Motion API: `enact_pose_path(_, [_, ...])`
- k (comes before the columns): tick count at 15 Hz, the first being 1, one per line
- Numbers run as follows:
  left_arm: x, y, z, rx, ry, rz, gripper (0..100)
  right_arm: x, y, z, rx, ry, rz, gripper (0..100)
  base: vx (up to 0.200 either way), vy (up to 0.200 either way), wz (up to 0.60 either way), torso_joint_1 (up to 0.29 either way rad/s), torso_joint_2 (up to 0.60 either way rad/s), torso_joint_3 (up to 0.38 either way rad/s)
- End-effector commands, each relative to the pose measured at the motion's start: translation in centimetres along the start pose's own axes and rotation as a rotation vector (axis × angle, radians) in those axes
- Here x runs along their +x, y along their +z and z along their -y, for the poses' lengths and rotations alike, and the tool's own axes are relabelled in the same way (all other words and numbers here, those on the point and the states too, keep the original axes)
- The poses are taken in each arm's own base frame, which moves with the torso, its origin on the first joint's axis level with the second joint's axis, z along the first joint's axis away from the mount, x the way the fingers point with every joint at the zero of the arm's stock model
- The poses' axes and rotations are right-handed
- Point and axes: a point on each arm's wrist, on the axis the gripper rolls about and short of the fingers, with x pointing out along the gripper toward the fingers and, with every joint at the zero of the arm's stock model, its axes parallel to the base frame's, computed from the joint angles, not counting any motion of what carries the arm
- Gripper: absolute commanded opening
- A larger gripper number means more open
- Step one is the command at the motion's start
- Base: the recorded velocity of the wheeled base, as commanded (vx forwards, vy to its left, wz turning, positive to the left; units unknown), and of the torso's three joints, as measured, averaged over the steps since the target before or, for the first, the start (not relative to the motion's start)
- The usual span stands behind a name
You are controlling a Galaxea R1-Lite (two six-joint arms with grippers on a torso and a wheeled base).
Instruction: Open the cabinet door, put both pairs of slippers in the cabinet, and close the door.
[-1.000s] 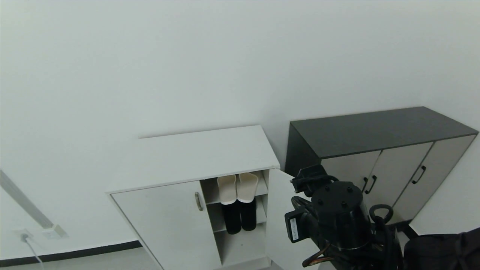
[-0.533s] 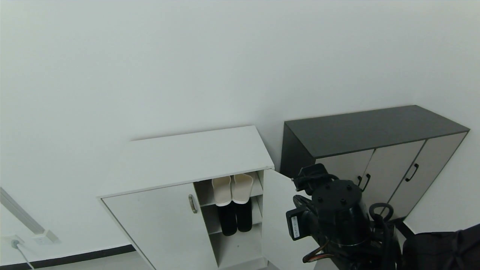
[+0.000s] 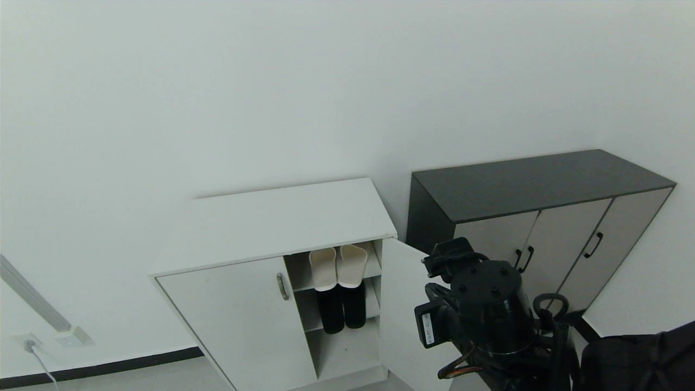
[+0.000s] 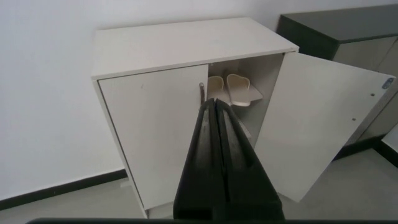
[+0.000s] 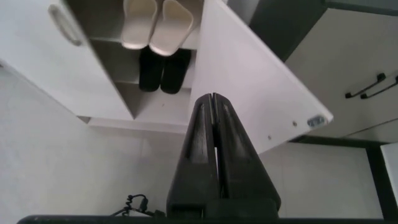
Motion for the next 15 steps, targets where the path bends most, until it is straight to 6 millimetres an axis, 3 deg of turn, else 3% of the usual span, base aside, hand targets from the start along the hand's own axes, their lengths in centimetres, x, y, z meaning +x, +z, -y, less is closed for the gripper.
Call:
enact_pose_path(1, [0.0, 0.0, 0.0, -0.001, -0.001, -0.002, 0, 0.1, -0.1, 0.0, -0.002, -0.002, -0.002, 0, 0.000, 0.000, 0.00, 0.000, 0.00, 0.000])
enact_pose_path(6, [0.0, 0.0, 0.0, -0.001, 0.000, -0.002, 0, 0.5, 0.1, 0.5, 0.000, -0.022, -0.003, 0, 0.000, 0.000, 0.00, 0.000, 0.00, 0.000])
enact_pose_path(11, [0.0, 0.0, 0.0, -0.001, 0.000, -0.002, 0, 5.8, 0.9, 6.2, 0.048, -0.172, 0.041, 0, 0.000, 0.000, 0.00, 0.000, 0.00, 0.000])
enact_pose_path(15, [0.0, 0.0, 0.0, -0.001, 0.000, -0.002, 0, 9.3, 1.3, 8.3, 0.084, -0.142, 0.041, 0, 0.000, 0.000, 0.00, 0.000, 0.00, 0.000])
